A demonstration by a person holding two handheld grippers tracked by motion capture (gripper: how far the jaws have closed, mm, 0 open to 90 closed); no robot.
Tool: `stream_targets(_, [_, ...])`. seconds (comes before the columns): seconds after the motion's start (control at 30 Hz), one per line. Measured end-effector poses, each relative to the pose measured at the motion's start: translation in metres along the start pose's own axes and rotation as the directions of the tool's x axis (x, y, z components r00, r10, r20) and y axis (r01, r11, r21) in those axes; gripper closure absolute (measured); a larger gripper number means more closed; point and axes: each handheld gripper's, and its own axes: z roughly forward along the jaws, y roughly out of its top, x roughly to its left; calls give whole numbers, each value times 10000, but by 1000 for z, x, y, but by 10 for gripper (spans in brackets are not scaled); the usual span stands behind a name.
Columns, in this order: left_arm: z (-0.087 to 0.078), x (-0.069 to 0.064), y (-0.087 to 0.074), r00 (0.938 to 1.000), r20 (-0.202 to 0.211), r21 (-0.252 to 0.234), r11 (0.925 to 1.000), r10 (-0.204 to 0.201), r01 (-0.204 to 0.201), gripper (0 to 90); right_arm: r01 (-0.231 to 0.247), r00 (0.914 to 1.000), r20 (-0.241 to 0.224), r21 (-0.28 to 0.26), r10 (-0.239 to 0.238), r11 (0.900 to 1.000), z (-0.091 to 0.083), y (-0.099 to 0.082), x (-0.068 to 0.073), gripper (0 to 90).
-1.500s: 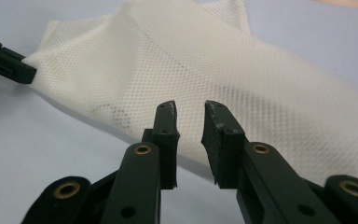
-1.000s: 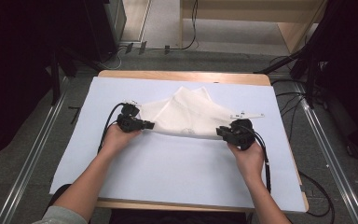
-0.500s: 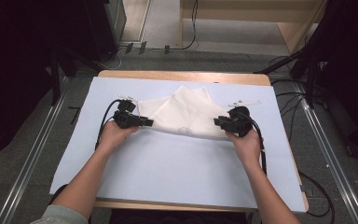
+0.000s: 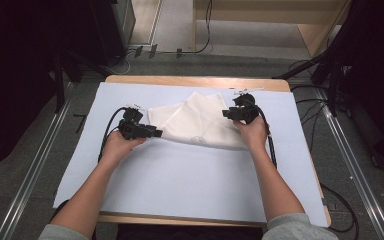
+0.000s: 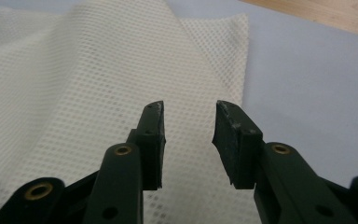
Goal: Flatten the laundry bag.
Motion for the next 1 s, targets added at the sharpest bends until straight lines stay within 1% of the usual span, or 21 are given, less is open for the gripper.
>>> stream_targets(0.1, [0,0,-1,10000,2,-8,10000,15,-15,565,-92,9999,147,278,88,9996,11,4,-8,600])
stream_targets(0.17, [0,0,-1,10000,-2,-26,10000,25,-25,566,-184,9994,282,277,176,9994,16,4,-13,580])
stream_targets(0.2, [-1,1,-1,10000,1,-11,10000,46,-46,567,-263,9994,243,319,256,9991,19,4,-14,573])
stream_targets(0.27, [-1,1,-1,10000,5,-28,10000,44,-44,568,-239,9990,386,513,219,9984,23,5,-16,554])
stream_targets(0.37, [-1,1,-1,10000,22,-59,10000,41,-41,567,-339,9988,378,674,314,9972,29,5,-16,553])
stream_targets(0.43, [-1,1,-1,10000,23,-55,10000,47,-46,568,-245,9992,345,807,218,9964,34,4,-14,553])
stream_targets(0.5, [-1,1,-1,10000,18,-54,10000,41,-41,567,-49,9989,475,1144,-5,9934,38,2,-11,559])
stream_targets(0.53, [-2,1,-1,10000,19,-60,10000,53,-52,568,130,9984,536,1069,-189,9942,39,1,-10,567])
stream_targets(0.57, [-2,1,-1,10000,8,-76,10000,51,-51,568,71,9981,601,1084,-137,9941,39,1,-9,587])
stream_targets(0.63, [-2,1,-1,10000,-15,-85,9999,56,-56,567,107,9972,723,1099,-188,9939,38,1,-8,637])
stream_targets(0.7, [-3,1,-1,9999,-38,-109,9999,100,-101,568,169,9972,710,1104,-249,9937,38,1,-6,701])
stream_targets(0.73, [-3,1,-1,9999,-27,-130,9999,98,-99,567,190,9964,805,1145,-283,9932,38,1,-4,752])
stream_targets(0.77, [-3,1,-1,9999,-27,-130,9999,98,-99,567,190,9964,805,1145,-283,9932,38,1,-4,752])
stream_targets(0.8, [-4,1,-1,10000,-31,-169,9999,28,-29,567,422,9939,960,1175,-536,9922,37,2,-1,819])
stream_targets(0.93, [-4,2,-1,10000,-53,-144,9999,25,-26,567,442,9932,1021,1201,-566,9918,35,4,1,850])
stream_targets(0.97, [-5,2,-2,10000,-25,-148,9999,19,-19,567,260,9955,877,1139,-362,9932,30,5,1,858])
stream_targets(1.0, [-5,2,-2,10000,-22,-144,9999,27,-27,567,254,9962,797,1097,-343,9936,29,6,1,859])
